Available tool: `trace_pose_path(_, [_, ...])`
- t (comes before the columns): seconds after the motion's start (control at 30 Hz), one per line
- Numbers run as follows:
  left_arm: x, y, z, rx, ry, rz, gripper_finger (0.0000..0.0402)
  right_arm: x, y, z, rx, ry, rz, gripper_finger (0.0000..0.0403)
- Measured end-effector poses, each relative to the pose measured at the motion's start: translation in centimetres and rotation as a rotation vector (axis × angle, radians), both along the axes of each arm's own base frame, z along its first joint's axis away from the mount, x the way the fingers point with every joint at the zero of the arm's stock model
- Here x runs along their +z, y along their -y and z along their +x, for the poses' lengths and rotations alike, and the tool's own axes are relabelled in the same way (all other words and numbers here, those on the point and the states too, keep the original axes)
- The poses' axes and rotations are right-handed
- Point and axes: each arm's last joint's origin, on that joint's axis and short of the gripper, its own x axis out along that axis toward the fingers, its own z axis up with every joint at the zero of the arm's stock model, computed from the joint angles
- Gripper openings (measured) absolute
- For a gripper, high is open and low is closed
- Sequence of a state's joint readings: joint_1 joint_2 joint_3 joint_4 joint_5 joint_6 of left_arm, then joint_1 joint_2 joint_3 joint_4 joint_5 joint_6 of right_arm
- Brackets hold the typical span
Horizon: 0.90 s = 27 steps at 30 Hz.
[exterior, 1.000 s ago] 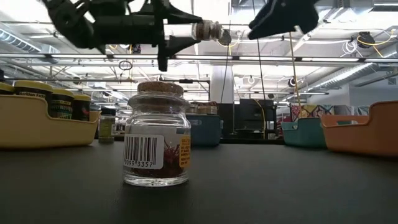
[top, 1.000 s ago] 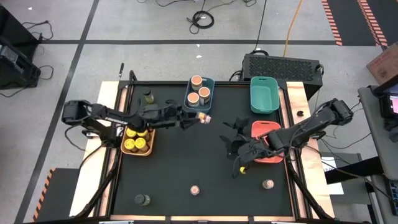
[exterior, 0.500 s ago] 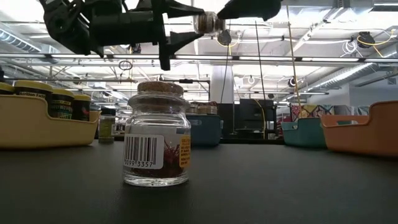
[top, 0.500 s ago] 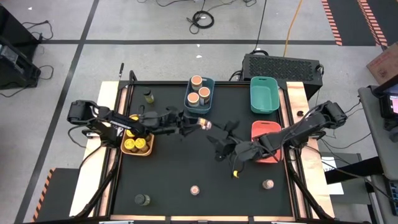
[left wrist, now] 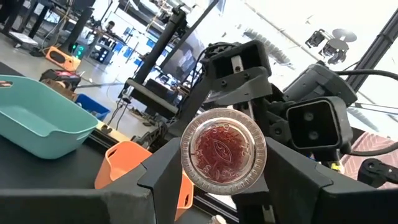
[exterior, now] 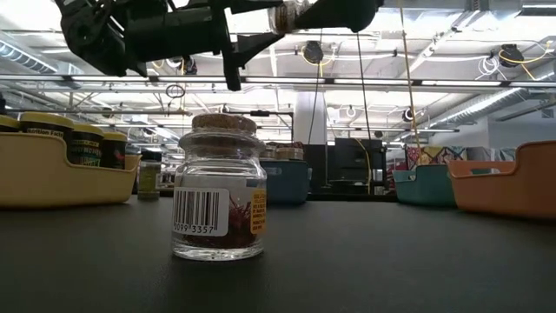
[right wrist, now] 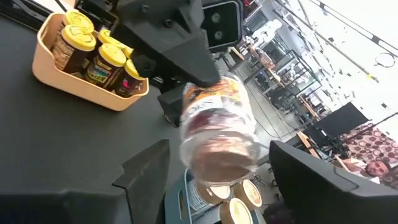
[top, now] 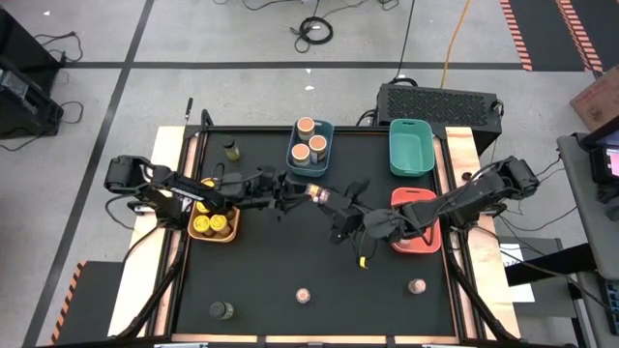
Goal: Sort spices by type
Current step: Put the small brown seasoning bottle into the orange bin
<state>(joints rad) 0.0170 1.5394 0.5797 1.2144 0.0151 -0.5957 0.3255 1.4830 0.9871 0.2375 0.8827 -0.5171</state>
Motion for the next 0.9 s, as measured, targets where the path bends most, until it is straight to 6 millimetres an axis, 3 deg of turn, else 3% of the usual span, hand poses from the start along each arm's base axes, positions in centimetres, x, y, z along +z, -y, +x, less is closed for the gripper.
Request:
trace_pose_path(0.43, [0.1, 0.0, 0.0, -0.009, 0.011, 0.002, 0.0198, 0.3, 0.7, 0.3, 0.031, 0.023, 0.022, 0.0152])
trace_pose_path(0.63, [0.1, 0.0, 0.0, -0.009, 0.008, 0.003, 0.0209, 0.3, 0.7, 0.3, 0.035, 0.023, 0.024, 0.0163])
trace_pose_path(0.9, [1.2, -1.4, -0.7, -0.109, 0.049, 0.153, 0.0294, 0.0, 0.3, 0.0, 0.063, -0.024, 0.016, 0.0160])
